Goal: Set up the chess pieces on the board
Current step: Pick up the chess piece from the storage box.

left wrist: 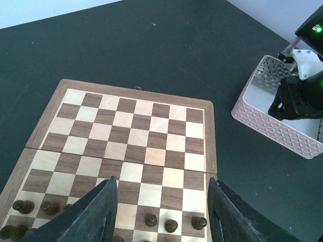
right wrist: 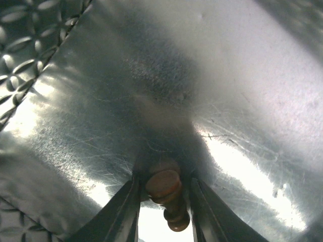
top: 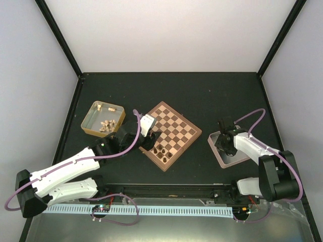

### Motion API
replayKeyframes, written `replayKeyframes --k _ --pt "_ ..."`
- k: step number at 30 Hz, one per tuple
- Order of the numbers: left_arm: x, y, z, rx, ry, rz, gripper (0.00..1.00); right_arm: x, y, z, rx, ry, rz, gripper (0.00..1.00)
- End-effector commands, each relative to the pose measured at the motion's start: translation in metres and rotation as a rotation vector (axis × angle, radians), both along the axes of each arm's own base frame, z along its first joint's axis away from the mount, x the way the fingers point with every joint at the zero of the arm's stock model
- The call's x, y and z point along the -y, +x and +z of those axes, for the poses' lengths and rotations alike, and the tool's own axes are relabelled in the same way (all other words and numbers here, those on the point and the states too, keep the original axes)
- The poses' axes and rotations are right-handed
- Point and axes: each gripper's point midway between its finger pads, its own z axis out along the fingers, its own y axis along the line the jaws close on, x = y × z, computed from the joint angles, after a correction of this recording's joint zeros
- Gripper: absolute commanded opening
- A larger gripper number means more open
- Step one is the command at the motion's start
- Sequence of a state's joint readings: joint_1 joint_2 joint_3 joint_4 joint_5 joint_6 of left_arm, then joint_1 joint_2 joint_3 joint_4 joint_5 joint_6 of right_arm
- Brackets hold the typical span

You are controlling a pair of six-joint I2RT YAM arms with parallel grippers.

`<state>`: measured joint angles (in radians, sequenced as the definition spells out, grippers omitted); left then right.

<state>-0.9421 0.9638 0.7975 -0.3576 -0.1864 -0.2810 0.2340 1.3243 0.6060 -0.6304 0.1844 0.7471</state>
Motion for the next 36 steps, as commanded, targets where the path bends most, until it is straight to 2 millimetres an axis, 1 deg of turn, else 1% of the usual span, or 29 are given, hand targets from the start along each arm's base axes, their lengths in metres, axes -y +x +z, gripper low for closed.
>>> replayKeyframes --k 1,4,8,10,14,18,19,23,25,27,30,32,34,36 --pt "0.003 0.005 0.027 0.052 -0.050 -0.003 0.51 0.005 0.009 0.002 0.016 -0.032 -0.012 0.23" --pt "0.003 0.004 0.027 0.052 -0.051 -0.002 0.51 0.007 0.009 0.003 0.026 -0.034 -0.025 0.22" --pt "0.002 0.004 0.027 0.051 -0.050 -0.002 0.51 0.009 0.010 0.003 0.038 -0.045 -0.039 0.27" --pt "0.002 0.004 0.027 0.052 -0.052 -0.002 0.51 0.011 0.010 0.002 0.035 -0.050 -0.045 0.26" --pt "0.002 0.004 0.028 0.053 -0.053 -0.002 0.51 0.016 0.009 0.002 0.042 -0.073 -0.067 0.22" --pt "0.001 0.003 0.029 0.056 -0.055 -0.003 0.51 0.016 0.013 0.008 0.084 -0.061 -0.075 0.09" --pt "0.001 0.003 0.030 0.057 -0.056 -0.003 0.51 0.015 0.014 0.009 0.095 -0.056 -0.078 0.07" --pt "0.002 0.003 0.032 0.059 -0.067 -0.002 0.51 0.010 0.021 0.029 0.187 -0.003 -0.105 0.06" --pt "0.002 0.003 0.035 0.062 -0.077 -0.002 0.52 0.002 0.026 0.046 0.259 0.069 -0.120 0.06" --pt "0.003 0.004 0.039 0.067 -0.091 0.001 0.54 -0.013 0.033 0.068 0.345 0.188 -0.138 0.06" --pt "0.006 0.004 0.044 0.076 -0.121 -0.009 0.57 -0.046 0.043 0.103 0.472 0.452 -0.162 0.05" --pt "0.010 0.003 0.047 0.079 -0.143 -0.024 0.59 -0.071 0.046 0.123 0.517 0.636 -0.154 0.04" --pt "0.016 0.002 0.050 0.082 -0.167 -0.048 0.61 -0.091 0.049 0.139 0.541 0.756 -0.145 0.04" --pt "0.022 -0.001 0.051 0.076 -0.183 -0.081 0.62 -0.114 0.049 0.150 0.538 0.841 -0.114 0.04"
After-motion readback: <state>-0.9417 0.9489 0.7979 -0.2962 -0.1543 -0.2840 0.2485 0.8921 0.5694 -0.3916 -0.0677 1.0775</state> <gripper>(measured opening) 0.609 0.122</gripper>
